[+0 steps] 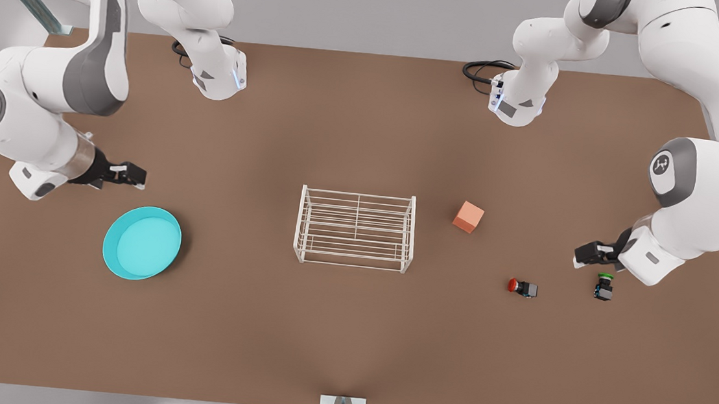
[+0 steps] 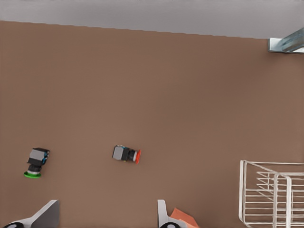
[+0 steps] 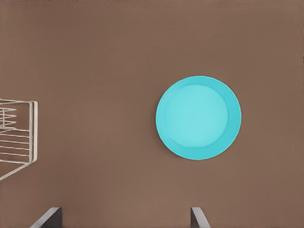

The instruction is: Place the plate on the shelf with right arm and place the red button switch in the plate with left arm

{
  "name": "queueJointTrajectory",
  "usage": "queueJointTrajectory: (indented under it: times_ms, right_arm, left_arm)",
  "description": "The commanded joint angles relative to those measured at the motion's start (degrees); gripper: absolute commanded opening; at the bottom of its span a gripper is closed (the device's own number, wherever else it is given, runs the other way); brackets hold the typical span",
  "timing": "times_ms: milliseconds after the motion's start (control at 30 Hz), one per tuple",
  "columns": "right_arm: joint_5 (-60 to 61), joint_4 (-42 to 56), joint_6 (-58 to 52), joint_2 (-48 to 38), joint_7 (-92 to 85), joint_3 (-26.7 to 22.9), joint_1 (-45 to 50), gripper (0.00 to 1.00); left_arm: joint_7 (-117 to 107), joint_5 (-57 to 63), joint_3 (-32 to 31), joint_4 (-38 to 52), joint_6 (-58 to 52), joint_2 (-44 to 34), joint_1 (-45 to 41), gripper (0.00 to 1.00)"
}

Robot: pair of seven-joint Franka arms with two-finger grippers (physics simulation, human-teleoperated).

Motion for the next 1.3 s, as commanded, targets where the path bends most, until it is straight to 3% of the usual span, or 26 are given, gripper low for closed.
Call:
queueJointTrajectory:
  times_ms: [0, 133, 300, 567, 700, 833, 1067, 1267]
  right_arm:
    - [0.1, 0.1, 1.2, -0.1, -0.7, 0.0, 0.1, 1.0]
    - [0.0, 0.3, 1.6, 0.3, -2.9, -0.3, -2.2, 1.0]
    - [5.6, -0.1, 4.8, 5.9, -11.1, -0.3, -7.0, 1.0]
    - [9.6, -0.5, 11.2, 15.0, -22.5, -0.1, -13.4, 1.0]
    - [10.1, -0.5, 16.1, 19.2, -27.8, -0.1, -17.2, 1.0]
    - [10.0, -0.5, 26.5, 23.8, -35.4, 0.1, -20.1, 1.0]
    - [9.7, 1.8, 31.1, 30.0, -35.1, 0.8, -20.1, 1.0]
    - [13.1, 3.1, 31.1, 33.3, -40.0, 0.8, -21.6, 0.94]
  left_arm:
    - [-1.9, 0.1, 0.0, 0.1, 1.1, -0.1, 0.0, 1.0]
    - [-2.5, 0.0, -0.1, 0.1, 1.1, 0.1, -0.5, 1.0]
    - [-40.0, -0.6, -0.1, -1.3, 4.0, 2.1, -4.4, 1.0]
    - [-75.8, 0.6, -0.5, -6.4, 13.7, 3.5, -11.1, 1.0]
    - [-80.9, 1.5, -0.5, -19.2, 26.1, -0.1, -11.4, 1.0]
    - [-81.5, -0.4, -0.5, -19.0, 28.6, 4.9, -12.4, 1.0]
    - [-78.6, -1.4, -0.5, -17.9, 35.3, 10.8, -7.5, 1.0]
    - [-75.5, -0.6, -0.4, -21.2, 45.6, 11.1, -4.4, 1.0]
